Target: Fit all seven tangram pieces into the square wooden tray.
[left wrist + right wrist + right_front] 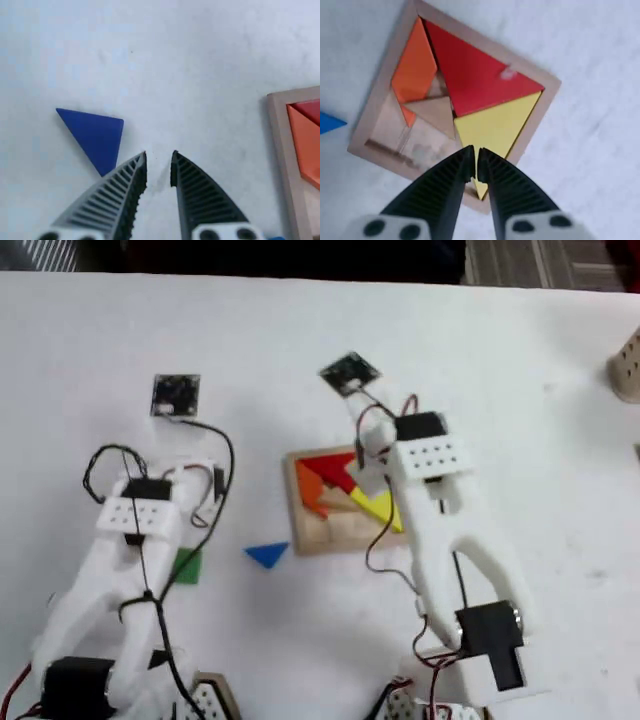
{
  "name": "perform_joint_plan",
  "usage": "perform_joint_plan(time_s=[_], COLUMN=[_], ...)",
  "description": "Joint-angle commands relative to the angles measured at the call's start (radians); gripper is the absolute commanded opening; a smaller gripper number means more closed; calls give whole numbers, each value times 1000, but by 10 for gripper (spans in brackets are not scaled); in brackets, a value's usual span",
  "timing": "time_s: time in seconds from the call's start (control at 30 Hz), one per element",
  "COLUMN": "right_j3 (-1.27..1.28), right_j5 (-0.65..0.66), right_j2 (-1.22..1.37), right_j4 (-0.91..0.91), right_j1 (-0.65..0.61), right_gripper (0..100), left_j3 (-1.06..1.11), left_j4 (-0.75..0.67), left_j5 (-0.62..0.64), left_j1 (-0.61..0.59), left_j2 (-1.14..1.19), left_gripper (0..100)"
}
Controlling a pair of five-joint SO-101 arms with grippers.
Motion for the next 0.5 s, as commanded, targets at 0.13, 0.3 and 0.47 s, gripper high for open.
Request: perform_joint_plan(time_s=[0.13,0.3,0.47], right_j3=[181,272,284], right_j5=[-61,-54,-46], right_j2=[-44,-28,88], right_j4=[-371,-518,-562], right_j1=[-18,-50,-88], right_gripper=[17,17,17], left_j3=[-3,-3,-3], left_j4=[-21,-21,-21], left_j5=[11,11,11], left_j1=[-4,-4,-4], left_j2=[-39,-39,-39], left_gripper=[94,94,94])
